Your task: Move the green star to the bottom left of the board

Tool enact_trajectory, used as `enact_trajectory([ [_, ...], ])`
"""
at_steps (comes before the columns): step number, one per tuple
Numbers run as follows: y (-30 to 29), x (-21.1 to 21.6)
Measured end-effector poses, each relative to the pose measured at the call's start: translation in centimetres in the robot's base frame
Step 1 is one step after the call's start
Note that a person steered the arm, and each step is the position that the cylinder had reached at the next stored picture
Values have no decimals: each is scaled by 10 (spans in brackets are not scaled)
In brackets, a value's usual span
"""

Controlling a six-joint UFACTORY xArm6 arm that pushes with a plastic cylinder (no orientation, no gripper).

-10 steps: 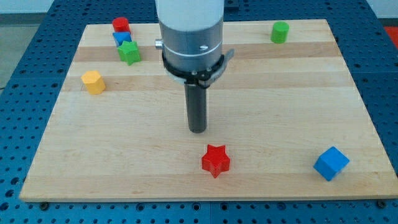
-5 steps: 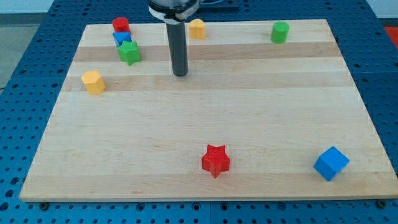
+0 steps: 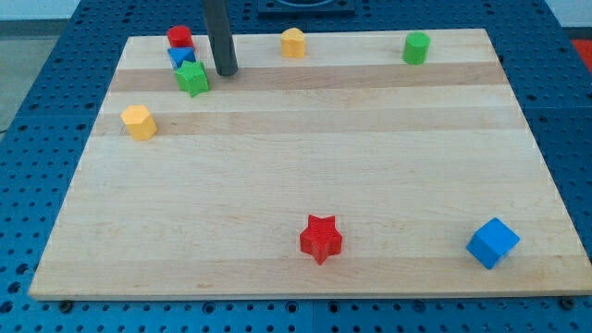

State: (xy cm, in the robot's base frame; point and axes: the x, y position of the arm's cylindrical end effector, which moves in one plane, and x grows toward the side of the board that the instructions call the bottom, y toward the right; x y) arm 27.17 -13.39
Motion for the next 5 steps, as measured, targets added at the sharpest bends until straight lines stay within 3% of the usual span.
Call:
enact_trajectory([
  [1, -33, -16],
  [2, -41, -3],
  [5, -59, 96],
])
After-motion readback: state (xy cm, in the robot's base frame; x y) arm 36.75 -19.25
